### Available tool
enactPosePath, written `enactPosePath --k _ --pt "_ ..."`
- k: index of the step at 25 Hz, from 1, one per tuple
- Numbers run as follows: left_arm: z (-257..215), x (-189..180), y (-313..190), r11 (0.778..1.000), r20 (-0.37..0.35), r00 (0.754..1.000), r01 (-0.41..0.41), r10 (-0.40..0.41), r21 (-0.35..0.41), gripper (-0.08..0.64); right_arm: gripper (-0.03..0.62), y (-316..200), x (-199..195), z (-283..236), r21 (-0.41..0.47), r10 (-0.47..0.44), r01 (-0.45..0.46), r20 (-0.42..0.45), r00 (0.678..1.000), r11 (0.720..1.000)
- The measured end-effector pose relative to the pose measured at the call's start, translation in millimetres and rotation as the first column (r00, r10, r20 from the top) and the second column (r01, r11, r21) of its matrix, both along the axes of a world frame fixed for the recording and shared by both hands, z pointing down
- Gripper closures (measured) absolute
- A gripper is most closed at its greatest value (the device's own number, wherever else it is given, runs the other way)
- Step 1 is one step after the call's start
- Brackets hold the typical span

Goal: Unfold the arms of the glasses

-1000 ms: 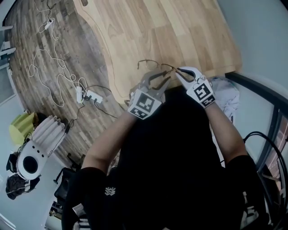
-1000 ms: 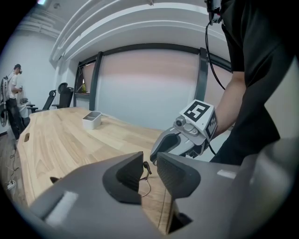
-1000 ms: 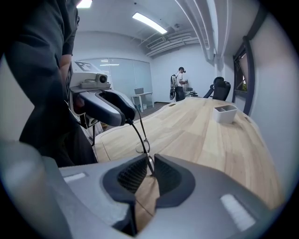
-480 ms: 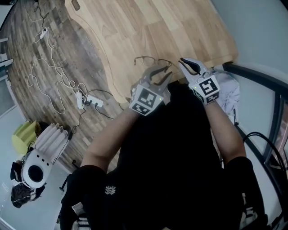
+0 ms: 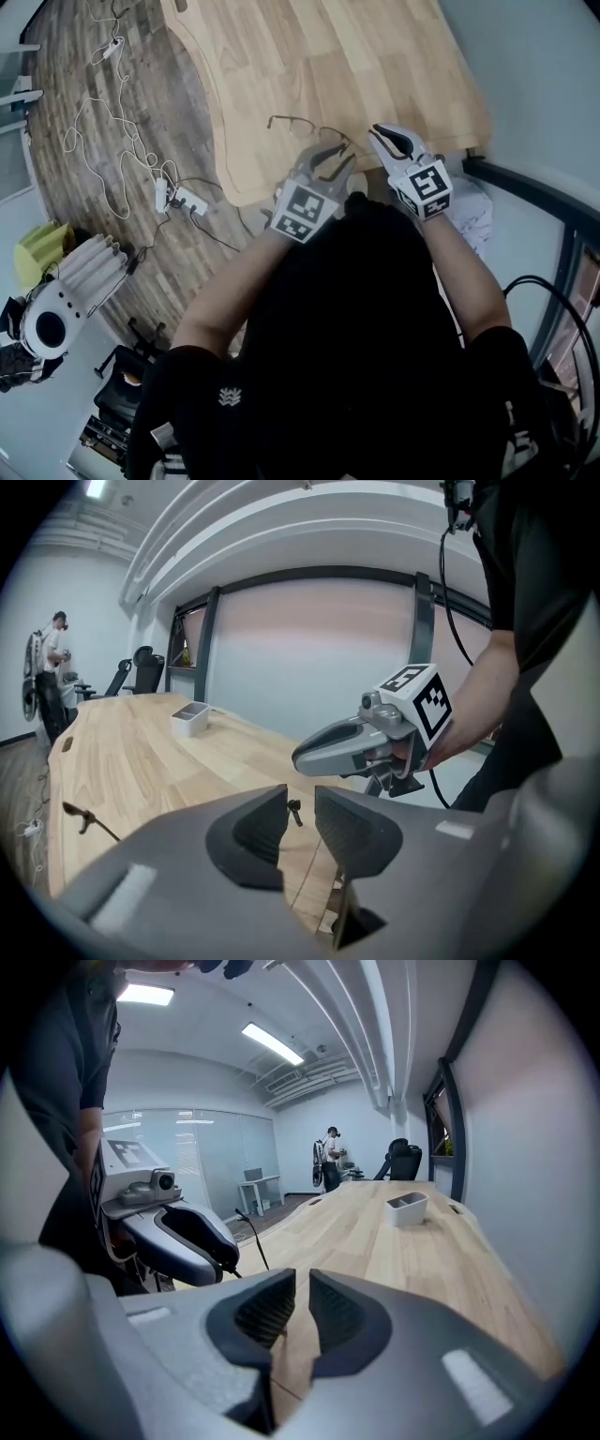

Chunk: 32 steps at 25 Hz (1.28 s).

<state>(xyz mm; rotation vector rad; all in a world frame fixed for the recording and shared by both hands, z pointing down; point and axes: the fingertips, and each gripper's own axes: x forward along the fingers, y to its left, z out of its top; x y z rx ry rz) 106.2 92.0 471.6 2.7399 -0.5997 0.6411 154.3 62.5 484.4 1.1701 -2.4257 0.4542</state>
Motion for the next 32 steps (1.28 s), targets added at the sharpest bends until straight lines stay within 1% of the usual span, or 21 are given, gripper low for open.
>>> enactPosePath --k 7,14,18,21,23,24,26,27,29,31,32 --pt "-3 19 11 0.998 0.017 0.998 0.057 -0.057 0.024 0.462 0.557 13 18 3 0.004 -0.066 0.066 0.009 0.998 0.998" --pt "-6 20 13 0.987 0.02 0.987 0.156 -0.156 0.032 0.462 0.557 23 21 2 0.019 -0.114 0.114 0.032 0.993 0.993" --pt "-25 13 8 0.977 -0.008 0.978 0.207 -0.207 0.051 0.46 0.557 22 17 -7 0.032 -0.136 0.134 0.045 0.99 0.99" --pt "-54 3 -2 0.964 -0.049 0.968 0.249 -0.245 0.092 0.46 0.557 16 14 -21 0.059 -0.148 0.145 0.055 0.987 0.988" --pt "-76 -10 -9 0.948 -0.087 0.954 0.296 -0.287 0.12 0.465 0.557 10 9 -34 0.081 -0.153 0.147 0.068 0.986 0.986" --pt "-86 -19 -14 0.934 -0.109 0.942 0.33 -0.317 0.137 0.473 0.557 7 5 -41 0.093 -0.154 0.147 0.073 0.985 0.985" --pt "-104 -43 -23 0.897 -0.146 0.911 0.407 -0.386 0.174 0.536 0.557 0 -1 -54 0.116 -0.158 0.148 0.076 0.985 0.982" --pt "-110 -55 -27 0.878 -0.158 0.896 0.441 -0.416 0.186 0.55 0.557 -3 -5 -59 0.126 -0.157 0.147 0.076 0.985 0.981" --pt "-116 -78 -33 0.851 -0.164 0.871 0.488 -0.462 0.195 0.552 0.568 -10 -10 -68 0.144 -0.151 0.139 0.075 0.986 0.98" --pt "-117 -98 -39 0.827 -0.156 0.848 0.528 -0.506 0.193 0.552 0.571 -16 -14 -75 0.153 -0.146 0.132 0.08 0.986 0.979" --pt "-117 -107 -42 0.811 -0.151 0.833 0.553 -0.532 0.19 0.552 0.571 -19 -16 -77 0.156 -0.147 0.133 0.083 0.986 0.979"
